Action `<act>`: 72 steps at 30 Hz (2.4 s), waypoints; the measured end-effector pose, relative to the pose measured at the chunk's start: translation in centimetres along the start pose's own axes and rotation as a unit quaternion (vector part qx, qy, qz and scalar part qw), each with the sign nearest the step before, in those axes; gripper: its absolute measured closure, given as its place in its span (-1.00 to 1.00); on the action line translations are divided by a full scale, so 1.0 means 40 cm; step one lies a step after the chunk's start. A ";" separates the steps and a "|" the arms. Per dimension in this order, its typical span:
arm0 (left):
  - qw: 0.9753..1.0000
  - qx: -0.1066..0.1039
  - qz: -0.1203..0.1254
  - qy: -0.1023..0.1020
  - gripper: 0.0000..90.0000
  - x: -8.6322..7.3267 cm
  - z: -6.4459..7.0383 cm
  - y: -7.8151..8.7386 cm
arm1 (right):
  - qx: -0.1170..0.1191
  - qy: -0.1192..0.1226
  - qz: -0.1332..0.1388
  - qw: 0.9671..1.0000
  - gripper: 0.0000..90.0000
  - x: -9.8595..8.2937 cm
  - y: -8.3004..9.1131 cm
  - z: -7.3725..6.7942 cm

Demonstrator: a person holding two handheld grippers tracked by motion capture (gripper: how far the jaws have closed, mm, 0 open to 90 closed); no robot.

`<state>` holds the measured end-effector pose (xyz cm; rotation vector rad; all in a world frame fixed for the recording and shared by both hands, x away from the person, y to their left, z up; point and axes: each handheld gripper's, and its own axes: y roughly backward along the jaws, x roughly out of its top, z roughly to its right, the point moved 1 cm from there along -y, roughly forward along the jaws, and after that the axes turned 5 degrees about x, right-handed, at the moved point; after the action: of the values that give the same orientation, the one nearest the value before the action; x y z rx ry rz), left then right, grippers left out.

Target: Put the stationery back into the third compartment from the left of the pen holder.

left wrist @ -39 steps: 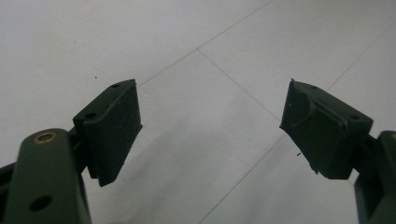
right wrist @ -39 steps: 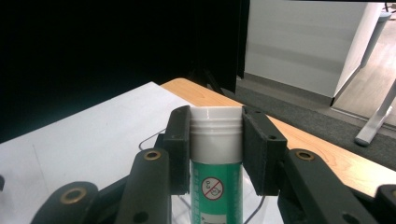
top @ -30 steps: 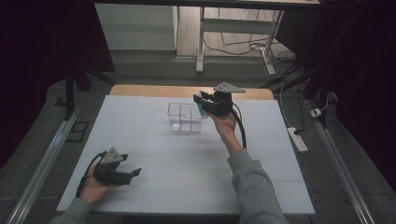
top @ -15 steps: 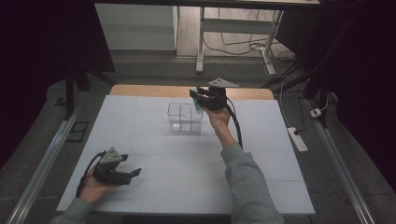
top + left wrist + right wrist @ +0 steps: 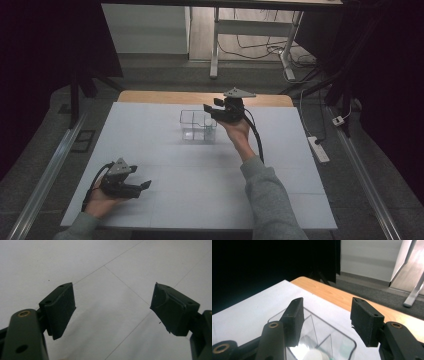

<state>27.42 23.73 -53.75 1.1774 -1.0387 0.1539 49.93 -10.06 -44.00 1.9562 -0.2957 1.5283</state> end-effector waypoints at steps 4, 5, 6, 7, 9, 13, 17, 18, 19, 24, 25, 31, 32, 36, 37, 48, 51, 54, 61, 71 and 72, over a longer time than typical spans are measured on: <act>1.000 0.000 -0.001 0.000 -0.58 0.000 0.000 -0.001 | 0.004 -0.002 -0.005 1.000 -0.03 -0.009 0.014 0.007; 1.000 0.000 -0.001 0.001 -0.58 0.000 0.000 -0.001 | 0.005 -0.001 -0.007 1.000 -0.03 -0.010 0.017 0.008; 1.000 0.000 -0.001 0.000 -0.58 0.000 0.000 -0.001 | 0.007 -0.004 -0.008 1.000 -0.03 -0.012 0.019 0.007; 1.000 0.000 -0.001 0.001 -0.58 -0.001 -0.001 -0.002 | 0.008 -0.001 -0.010 1.000 -0.03 -0.012 0.023 0.006; 1.000 0.000 -0.002 0.002 -0.58 -0.001 -0.001 -0.002 | 0.010 0.004 -0.012 1.000 -0.03 -0.013 0.030 0.002; 1.000 0.000 -0.001 0.002 -0.58 0.000 0.000 -0.002 | 0.014 0.013 -0.018 1.000 -0.03 -0.017 0.047 -0.004; 1.000 0.003 0.003 0.002 -0.58 0.000 -0.001 0.000 | 0.017 0.014 -0.027 0.999 -0.03 -0.031 0.064 -0.008; 1.000 0.002 0.004 0.005 -0.58 0.000 -0.002 0.001 | 0.017 0.016 -0.030 0.999 -0.03 -0.036 0.068 -0.010; 1.000 0.001 0.004 0.006 -0.58 0.000 -0.003 0.001 | 0.017 0.017 -0.034 0.999 -0.03 -0.041 0.074 -0.011; 1.000 0.000 0.004 0.005 -0.58 0.000 -0.002 -0.001 | 0.019 0.021 -0.046 0.999 -0.04 -0.067 0.106 -0.017; 1.000 0.000 0.004 0.004 -0.58 0.000 -0.002 -0.001 | 0.019 0.020 -0.047 0.999 -0.05 -0.071 0.113 -0.018; 1.000 0.000 0.004 0.005 -0.58 0.001 -0.002 -0.001 | 0.019 0.023 -0.056 0.998 -0.06 -0.093 0.157 -0.024; 1.000 0.000 0.005 0.005 -0.58 0.001 -0.002 -0.001 | 0.019 0.023 -0.058 0.998 -0.06 -0.097 0.165 -0.026; 1.000 -0.003 0.006 0.007 -0.58 0.003 -0.003 -0.001 | 0.021 0.021 -0.065 0.997 -0.08 -0.122 0.192 -0.030; 1.000 -0.004 0.006 0.008 -0.58 0.003 -0.003 -0.001 | 0.022 0.020 -0.069 0.997 -0.08 -0.129 0.199 -0.031; 1.000 -0.001 0.008 0.010 -0.58 0.005 -0.004 -0.002 | 0.022 0.016 -0.093 0.995 -0.10 -0.190 0.288 -0.048; 1.000 -0.002 0.008 0.010 -0.58 0.005 -0.004 -0.003 | 0.017 0.018 -0.101 0.995 -0.11 -0.207 0.312 -0.054; 1.000 -0.002 0.008 0.010 -0.58 0.006 -0.004 -0.003 | 0.018 0.016 -0.105 0.994 -0.11 -0.224 0.335 -0.059; 1.000 -0.003 0.010 0.010 -0.57 0.008 -0.005 -0.003 | 0.021 0.018 -0.123 0.992 -0.15 -0.272 0.377 -0.074; 1.000 -0.003 0.015 0.011 -0.57 0.011 -0.006 -0.003 | 0.009 0.015 -0.138 0.990 -0.19 -0.329 0.456 -0.068; 1.000 -0.004 0.015 0.012 -0.57 0.012 -0.006 -0.003 | 0.009 0.015 -0.135 0.991 -0.19 -0.336 0.464 -0.067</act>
<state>27.89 23.69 -53.50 1.1513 -1.0365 0.1871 33.90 -25.53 -49.90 1.8961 -0.0026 1.3864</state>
